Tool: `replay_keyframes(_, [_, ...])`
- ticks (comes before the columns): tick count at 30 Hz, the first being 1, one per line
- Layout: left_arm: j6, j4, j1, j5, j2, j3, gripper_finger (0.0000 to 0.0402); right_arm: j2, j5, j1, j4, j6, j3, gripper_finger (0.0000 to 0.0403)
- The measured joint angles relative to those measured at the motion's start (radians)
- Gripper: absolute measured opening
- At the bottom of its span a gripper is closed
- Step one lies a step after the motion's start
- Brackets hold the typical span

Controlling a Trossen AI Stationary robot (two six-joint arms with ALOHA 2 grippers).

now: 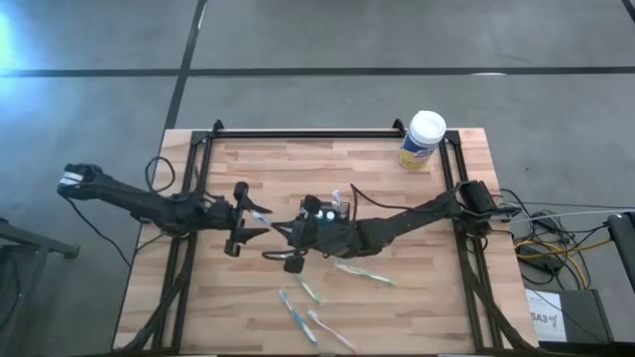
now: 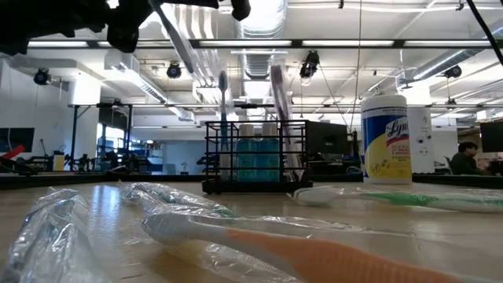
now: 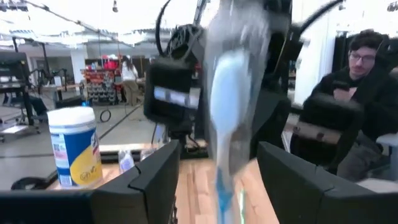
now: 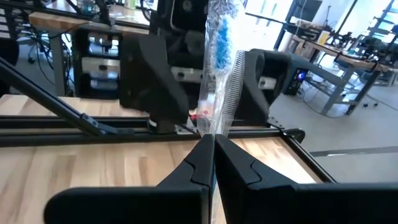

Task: Pick & Place toothbrushing station
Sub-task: Put the right blue toothbrush into the black mesh organizer

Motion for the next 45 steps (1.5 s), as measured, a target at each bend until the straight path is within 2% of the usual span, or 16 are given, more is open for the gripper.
replay_keyframes(6, [-0.002, 0.009, 0.000, 0.000, 0.016, 0.002, 0.0205, 0.000, 0.010, 0.006, 0.000, -0.019, 0.000, 0.0008])
replay_keyframes(12, [-0.020, 0.022, 0.000, 0.000, 0.007, 0.002, 0.0166, 0.000, 0.011, 0.011, 0.004, -0.025, 0.000, 0.0008])
replay_keyframes(16, [-0.022, 0.030, 0.000, 0.003, 0.008, 0.002, 0.0117, 0.000, 0.011, 0.011, 0.018, -0.032, 0.000, 0.0008])
replay_keyframes(20, [0.001, 0.033, 0.000, 0.041, 0.008, 0.002, 0.0037, 0.000, 0.011, 0.011, 0.034, -0.045, 0.000, 0.0008])
replay_keyframes(22, [0.023, 0.031, 0.000, 0.044, 0.008, 0.002, 0.0017, 0.000, 0.007, 0.011, 0.028, -0.046, 0.000, 0.0008])
replay_keyframes(25, [0.045, 0.024, 0.000, 0.030, 0.008, 0.002, 0.0016, -0.002, 0.004, 0.015, -0.010, -0.042, 0.002, 0.0008])
replay_keyframes(34, [0.080, 0.034, 0.001, -0.014, -0.051, 0.002, 0.0015, -0.069, 0.037, 0.056, -0.278, 0.071, 0.003, 0.0008])
replay_keyframes(37, [0.109, 0.013, 0.001, -0.070, -0.056, 0.002, 0.0014, -0.096, 0.038, 0.074, -0.368, 0.132, 0.000, 0.0008])
replay_keyframes(45, [0.132, -0.023, 0.068, -0.125, 0.012, 0.006, 0.0014, -0.115, 0.126, 0.179, -0.506, 0.263, -0.013, 0.0008])
